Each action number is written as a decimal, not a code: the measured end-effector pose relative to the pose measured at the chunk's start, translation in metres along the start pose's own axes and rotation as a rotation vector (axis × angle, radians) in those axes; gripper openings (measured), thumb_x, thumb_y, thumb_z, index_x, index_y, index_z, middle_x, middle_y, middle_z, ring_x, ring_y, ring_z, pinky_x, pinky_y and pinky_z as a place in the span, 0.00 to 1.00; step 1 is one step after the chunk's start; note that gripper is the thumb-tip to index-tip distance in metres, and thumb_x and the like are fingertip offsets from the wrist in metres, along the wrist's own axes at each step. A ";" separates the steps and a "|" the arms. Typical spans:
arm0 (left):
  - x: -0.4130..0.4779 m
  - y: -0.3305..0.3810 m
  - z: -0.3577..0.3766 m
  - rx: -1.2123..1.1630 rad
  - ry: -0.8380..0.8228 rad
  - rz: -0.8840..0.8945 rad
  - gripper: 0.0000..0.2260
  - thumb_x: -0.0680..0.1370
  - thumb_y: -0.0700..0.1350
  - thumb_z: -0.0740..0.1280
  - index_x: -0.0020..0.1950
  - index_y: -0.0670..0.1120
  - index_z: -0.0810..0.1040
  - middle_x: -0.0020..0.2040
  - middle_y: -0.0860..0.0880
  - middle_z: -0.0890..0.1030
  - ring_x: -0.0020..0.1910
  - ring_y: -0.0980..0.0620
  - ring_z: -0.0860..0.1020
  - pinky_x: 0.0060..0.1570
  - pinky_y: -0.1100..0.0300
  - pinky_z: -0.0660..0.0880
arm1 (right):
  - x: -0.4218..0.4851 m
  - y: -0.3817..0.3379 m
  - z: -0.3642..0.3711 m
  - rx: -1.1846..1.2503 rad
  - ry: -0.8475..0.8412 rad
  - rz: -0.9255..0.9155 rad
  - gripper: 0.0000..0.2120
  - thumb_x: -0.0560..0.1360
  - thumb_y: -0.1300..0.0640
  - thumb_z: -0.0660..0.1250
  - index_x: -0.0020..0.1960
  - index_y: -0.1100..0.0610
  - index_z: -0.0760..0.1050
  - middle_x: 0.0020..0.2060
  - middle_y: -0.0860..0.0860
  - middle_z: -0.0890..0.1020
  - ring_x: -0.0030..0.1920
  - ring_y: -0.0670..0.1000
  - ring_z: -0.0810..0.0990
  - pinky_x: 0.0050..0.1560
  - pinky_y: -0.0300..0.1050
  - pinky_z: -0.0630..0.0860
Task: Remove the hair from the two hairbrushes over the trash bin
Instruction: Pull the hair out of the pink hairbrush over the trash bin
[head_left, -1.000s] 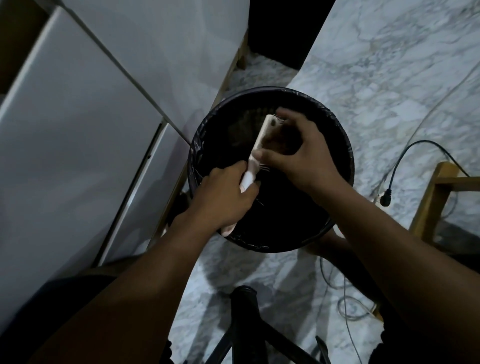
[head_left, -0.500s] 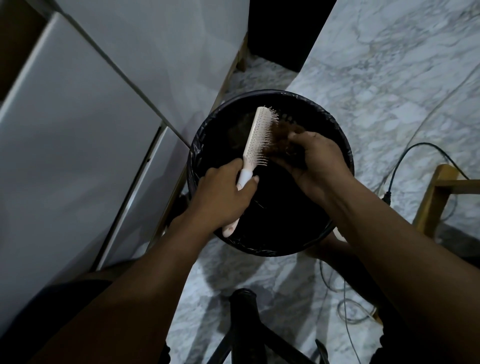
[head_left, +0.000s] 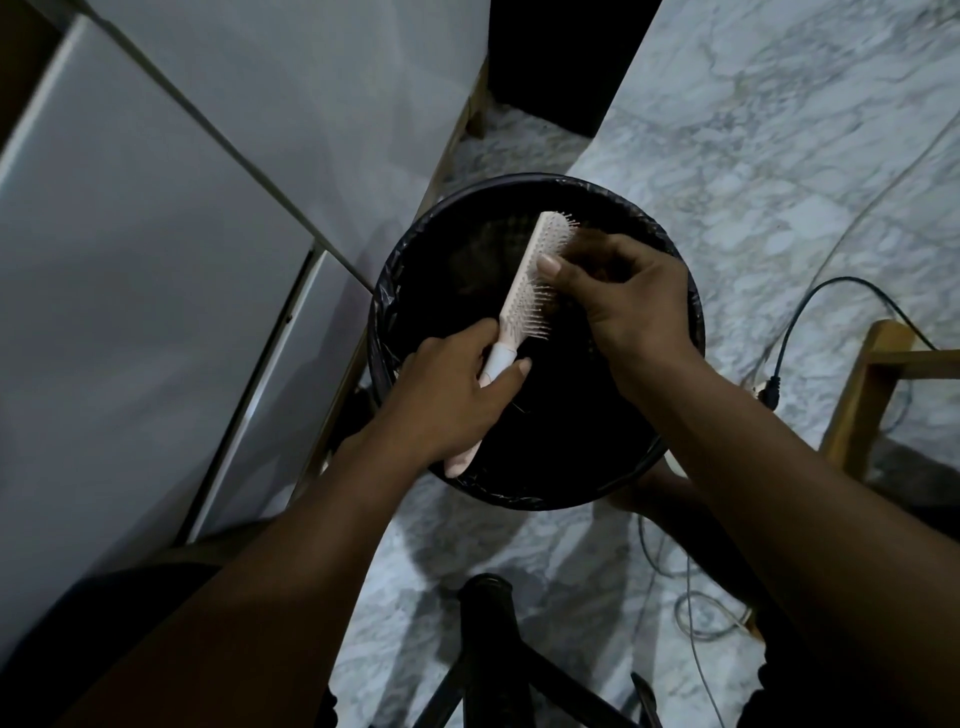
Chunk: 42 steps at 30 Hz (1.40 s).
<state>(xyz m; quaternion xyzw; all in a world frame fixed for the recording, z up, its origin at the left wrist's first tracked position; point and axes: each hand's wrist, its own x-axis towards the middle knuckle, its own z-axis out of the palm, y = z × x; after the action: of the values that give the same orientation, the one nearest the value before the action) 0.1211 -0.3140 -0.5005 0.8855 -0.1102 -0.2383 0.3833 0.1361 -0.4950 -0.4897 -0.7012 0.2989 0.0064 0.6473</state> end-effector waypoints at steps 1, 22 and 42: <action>0.000 0.000 0.000 -0.011 -0.003 -0.001 0.12 0.79 0.58 0.67 0.46 0.50 0.76 0.35 0.53 0.80 0.33 0.55 0.79 0.35 0.54 0.76 | 0.001 0.001 0.000 0.011 0.013 0.006 0.10 0.66 0.55 0.81 0.46 0.53 0.86 0.44 0.53 0.89 0.49 0.54 0.88 0.55 0.60 0.83; 0.005 0.001 -0.005 -0.092 0.058 -0.147 0.11 0.79 0.54 0.67 0.41 0.50 0.74 0.32 0.51 0.78 0.32 0.53 0.77 0.32 0.57 0.69 | -0.014 -0.006 0.009 -0.219 -0.261 -0.134 0.32 0.68 0.59 0.80 0.70 0.57 0.74 0.56 0.47 0.83 0.56 0.41 0.82 0.58 0.40 0.80; 0.007 -0.007 -0.006 -0.085 0.050 -0.178 0.14 0.80 0.57 0.67 0.39 0.51 0.71 0.30 0.54 0.75 0.28 0.60 0.74 0.31 0.61 0.64 | 0.001 -0.015 -0.001 0.069 -0.022 0.284 0.04 0.74 0.67 0.71 0.46 0.61 0.78 0.36 0.55 0.81 0.33 0.52 0.81 0.34 0.46 0.81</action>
<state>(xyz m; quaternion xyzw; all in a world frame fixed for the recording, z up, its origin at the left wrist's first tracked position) 0.1301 -0.3081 -0.5043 0.8804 -0.0112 -0.2537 0.4005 0.1432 -0.4965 -0.4766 -0.6291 0.3880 0.0954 0.6667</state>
